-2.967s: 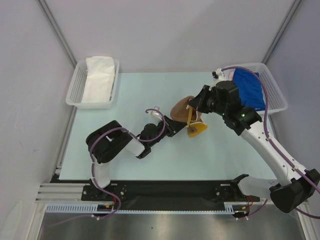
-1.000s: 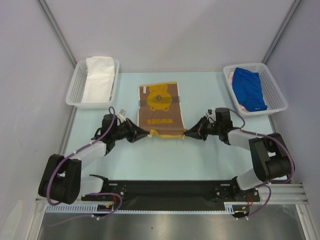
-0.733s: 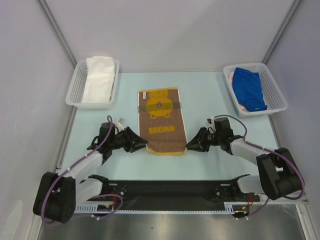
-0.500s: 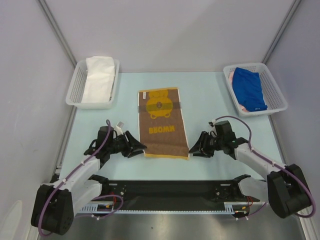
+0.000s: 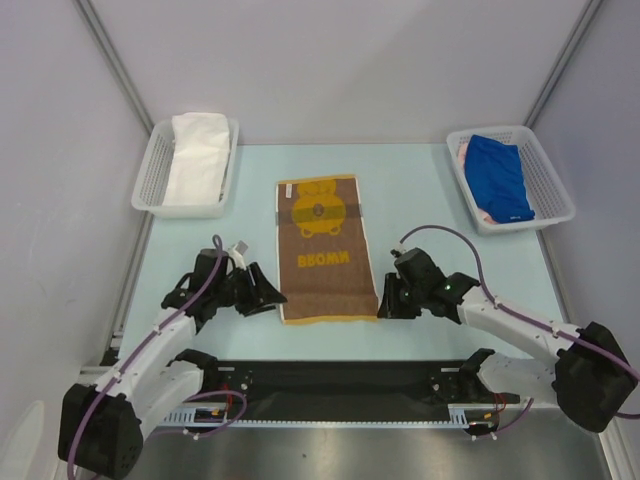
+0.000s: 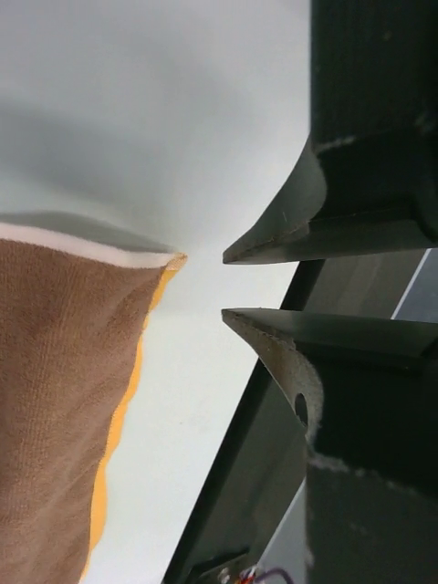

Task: Fold and stack the towels
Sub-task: Move the towel to the center of the board, then fold the towel

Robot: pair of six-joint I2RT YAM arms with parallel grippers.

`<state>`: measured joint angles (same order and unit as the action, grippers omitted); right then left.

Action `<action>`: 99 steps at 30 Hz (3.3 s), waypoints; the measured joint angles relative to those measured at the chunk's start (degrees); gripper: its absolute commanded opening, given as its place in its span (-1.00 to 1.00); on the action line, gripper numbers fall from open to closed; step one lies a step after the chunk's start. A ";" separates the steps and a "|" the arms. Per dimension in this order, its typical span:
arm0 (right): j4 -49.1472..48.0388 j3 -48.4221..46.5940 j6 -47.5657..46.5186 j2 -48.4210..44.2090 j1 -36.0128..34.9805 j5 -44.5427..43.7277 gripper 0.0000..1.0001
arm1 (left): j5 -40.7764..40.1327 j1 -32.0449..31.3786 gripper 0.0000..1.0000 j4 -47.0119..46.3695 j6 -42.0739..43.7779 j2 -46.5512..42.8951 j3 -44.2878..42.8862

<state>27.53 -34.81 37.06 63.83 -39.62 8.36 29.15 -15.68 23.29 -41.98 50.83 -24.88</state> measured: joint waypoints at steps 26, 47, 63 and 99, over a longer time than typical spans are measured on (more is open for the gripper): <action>-3.04 2.56 2.34 7.23 -14.69 -13.66 -0.55 | -12.90 -17.16 -0.35 -4.76 -9.73 0.57 9.46; -4.15 -39.30 -9.25 32.37 17.97 -3.43 -0.35 | -22.12 -5.33 0.01 -6.91 2.97 31.50 -35.98; -5.18 -84.87 -11.21 77.37 26.49 2.25 -0.32 | -29.49 1.60 0.08 2.08 17.05 82.90 -85.57; 0.57 -98.62 -19.41 85.96 18.10 -13.09 -0.33 | -29.49 2.71 0.02 2.32 18.08 87.52 -89.26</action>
<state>28.10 -133.43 17.65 149.80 -21.52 -4.73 -0.34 -12.97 25.61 -23.90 138.34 -114.15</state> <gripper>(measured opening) 0.345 0.535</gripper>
